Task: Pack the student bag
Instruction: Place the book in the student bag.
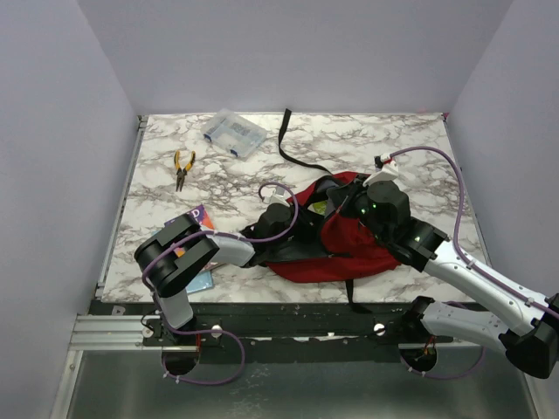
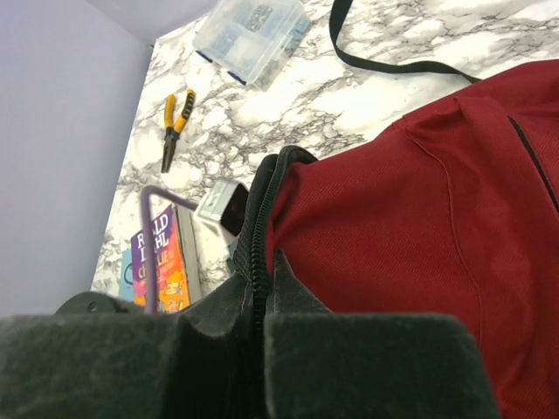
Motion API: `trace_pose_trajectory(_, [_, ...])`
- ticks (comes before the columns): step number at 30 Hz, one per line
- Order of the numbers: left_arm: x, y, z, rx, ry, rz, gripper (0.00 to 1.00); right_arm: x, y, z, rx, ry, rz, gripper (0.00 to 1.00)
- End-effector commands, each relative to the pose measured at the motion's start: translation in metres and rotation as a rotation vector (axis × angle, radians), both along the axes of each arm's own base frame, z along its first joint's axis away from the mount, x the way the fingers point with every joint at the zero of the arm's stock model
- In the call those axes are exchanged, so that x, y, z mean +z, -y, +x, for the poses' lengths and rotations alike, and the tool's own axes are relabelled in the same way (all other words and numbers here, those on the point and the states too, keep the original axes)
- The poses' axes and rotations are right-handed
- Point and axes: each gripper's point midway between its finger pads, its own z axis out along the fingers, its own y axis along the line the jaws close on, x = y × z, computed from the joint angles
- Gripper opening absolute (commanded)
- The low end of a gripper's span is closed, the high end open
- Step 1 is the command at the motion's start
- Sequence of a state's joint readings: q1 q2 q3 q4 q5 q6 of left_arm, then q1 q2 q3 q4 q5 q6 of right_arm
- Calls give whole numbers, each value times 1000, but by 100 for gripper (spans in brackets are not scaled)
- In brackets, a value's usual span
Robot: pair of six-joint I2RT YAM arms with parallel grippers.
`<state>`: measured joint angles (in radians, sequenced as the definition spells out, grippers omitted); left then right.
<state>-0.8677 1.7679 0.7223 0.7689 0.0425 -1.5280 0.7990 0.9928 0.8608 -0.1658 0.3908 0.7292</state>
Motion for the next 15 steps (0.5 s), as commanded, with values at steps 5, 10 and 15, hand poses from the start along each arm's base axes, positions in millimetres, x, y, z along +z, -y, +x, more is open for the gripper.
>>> trace_pose_trajectory(5, [57, -25, -26, -94, 158, -93, 0, 10, -10, 6, 95, 53, -11, 1])
trace_pose_trajectory(10, [73, -37, -34, -188, 190, -124, 0, 9, -14, 6, 138, 77, -31, 1])
trace_pose_trajectory(15, [66, -24, -48, -290, 133, -143, 0, 14, -26, 7, 200, 94, -13, 1])
